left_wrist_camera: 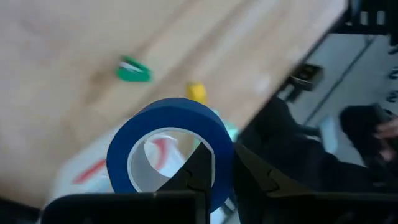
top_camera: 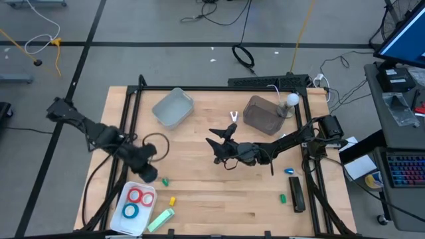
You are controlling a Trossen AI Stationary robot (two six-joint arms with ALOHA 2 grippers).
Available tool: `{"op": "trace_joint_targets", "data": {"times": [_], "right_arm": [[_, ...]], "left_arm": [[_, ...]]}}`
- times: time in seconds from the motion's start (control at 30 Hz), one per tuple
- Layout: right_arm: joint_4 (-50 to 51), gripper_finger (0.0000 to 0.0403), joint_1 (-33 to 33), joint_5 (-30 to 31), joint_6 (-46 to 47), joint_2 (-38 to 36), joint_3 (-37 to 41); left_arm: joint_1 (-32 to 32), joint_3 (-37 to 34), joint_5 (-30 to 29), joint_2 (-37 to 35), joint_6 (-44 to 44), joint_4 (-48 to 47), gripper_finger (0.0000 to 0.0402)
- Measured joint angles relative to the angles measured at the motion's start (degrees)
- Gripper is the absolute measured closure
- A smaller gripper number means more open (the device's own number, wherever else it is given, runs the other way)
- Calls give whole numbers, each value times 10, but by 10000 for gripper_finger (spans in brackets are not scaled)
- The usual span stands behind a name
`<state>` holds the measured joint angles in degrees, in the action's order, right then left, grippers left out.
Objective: Pick and place Stapler, Stapler remover, tape
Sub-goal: Put the blue tape into the white bin
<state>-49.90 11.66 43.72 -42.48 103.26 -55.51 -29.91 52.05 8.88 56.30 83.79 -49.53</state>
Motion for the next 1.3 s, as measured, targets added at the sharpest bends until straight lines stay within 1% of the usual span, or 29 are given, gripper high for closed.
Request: {"op": "trace_joint_targets", "data": {"times": [0.2, 0.33, 0.47, 0.57, 0.83, 1.2, 1.3], "right_arm": [[0, 195, 0, 0, 0, 0, 0], [0, 195, 0, 0, 0, 0, 0], [0, 195, 0, 0, 0, 0, 0], [0, 195, 0, 0, 0, 0, 0], [0, 195, 1, 0, 0, 0, 0], [0, 195, 1, 0, 9, 0, 0], [0, 195, 1, 0, 12, 0, 0]], "left_arm": [[-100, 0, -7, 70, 130, 67, 366], [-153, 0, 23, 124, 210, 93, 365], [-194, 0, 27, 161, 255, 118, 366], [-217, 0, 17, 179, 275, 129, 366], [-247, 0, -14, 209, 291, 121, 366], [-248, -1, -16, 217, 307, 127, 363], [-248, -17, -17, 217, 319, 153, 366]]}}
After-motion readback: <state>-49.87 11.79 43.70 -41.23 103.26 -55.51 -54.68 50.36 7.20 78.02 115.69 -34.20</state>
